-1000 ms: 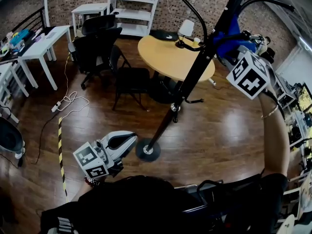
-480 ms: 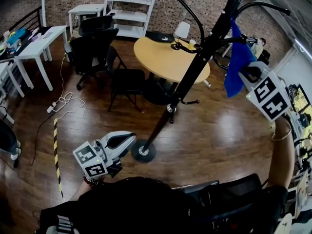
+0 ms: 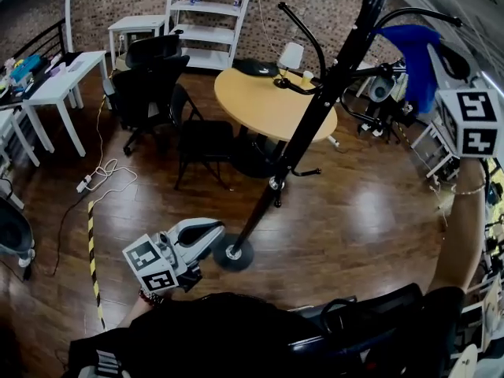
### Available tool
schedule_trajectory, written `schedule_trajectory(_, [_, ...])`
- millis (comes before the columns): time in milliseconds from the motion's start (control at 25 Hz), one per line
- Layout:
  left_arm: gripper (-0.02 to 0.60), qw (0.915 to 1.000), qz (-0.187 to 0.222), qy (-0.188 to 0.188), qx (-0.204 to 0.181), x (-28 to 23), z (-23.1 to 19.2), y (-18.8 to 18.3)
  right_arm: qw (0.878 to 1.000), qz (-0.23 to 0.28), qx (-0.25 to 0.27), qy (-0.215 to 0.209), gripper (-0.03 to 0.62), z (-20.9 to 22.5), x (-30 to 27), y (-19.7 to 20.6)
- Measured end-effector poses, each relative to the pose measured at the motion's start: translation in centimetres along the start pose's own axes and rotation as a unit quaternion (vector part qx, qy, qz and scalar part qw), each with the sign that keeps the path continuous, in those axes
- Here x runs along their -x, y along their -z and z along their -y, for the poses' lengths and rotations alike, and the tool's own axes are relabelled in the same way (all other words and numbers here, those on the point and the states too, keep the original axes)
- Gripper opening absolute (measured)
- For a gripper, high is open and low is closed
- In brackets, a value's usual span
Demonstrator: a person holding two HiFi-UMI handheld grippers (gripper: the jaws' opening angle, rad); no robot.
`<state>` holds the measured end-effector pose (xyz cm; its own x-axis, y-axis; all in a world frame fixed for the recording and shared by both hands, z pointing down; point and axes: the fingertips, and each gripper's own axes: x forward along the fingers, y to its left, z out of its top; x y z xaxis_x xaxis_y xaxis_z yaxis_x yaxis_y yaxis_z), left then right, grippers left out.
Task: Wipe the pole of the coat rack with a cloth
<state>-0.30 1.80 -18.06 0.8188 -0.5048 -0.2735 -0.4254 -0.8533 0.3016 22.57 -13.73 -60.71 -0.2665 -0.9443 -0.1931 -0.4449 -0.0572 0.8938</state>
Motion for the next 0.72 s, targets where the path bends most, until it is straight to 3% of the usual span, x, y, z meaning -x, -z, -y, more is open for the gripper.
schedule_trajectory(120, [-0.006, 0.9998, 0.006, -0.019, -0.004, 1.4, -0.2, 0.0, 0.983, 0.085, -0.07, 0.148, 0.018, 9.6, 1.8, -3.0])
schedule_trajectory(160, [-0.006, 0.9995, 0.01, -0.03, -0.005, 2.1, -0.5, -0.1, 0.974, 0.104, -0.09, 0.18, 0.018, 11.7, 2.5, -3.4])
schedule_trajectory(240, [-0.006, 0.9984, 0.023, -0.051, -0.003, 3.6, -1.1, -0.6, 0.968, 0.119, -0.112, 0.189, 0.018, 12.8, 3.2, -3.6])
schedule_trajectory(360, [-0.006, 0.9967, 0.037, -0.073, 0.004, 5.2, -1.7, -1.3, 0.982, 0.103, -0.107, 0.113, 0.018, 8.9, 2.2, -2.5])
schedule_trajectory(480, [-0.006, 0.997, 0.029, -0.071, 0.007, 5.1, -2.1, -1.3, 0.996, 0.058, -0.068, 0.011, 0.018, 1.4, -1.3, 1.3])
schedule_trajectory(600, [-0.006, 0.998, 0.022, -0.059, 0.001, 4.4, -1.5, -1.4, 0.997, 0.028, -0.058, -0.052, 0.018, -5.7, -5.0, 5.1])
schedule_trajectory(720, [-0.006, 0.9984, 0.016, -0.055, -0.006, 4.1, -0.5, -0.9, 0.992, 0.043, -0.086, -0.085, 0.018, -9.7, -7.2, 5.5])
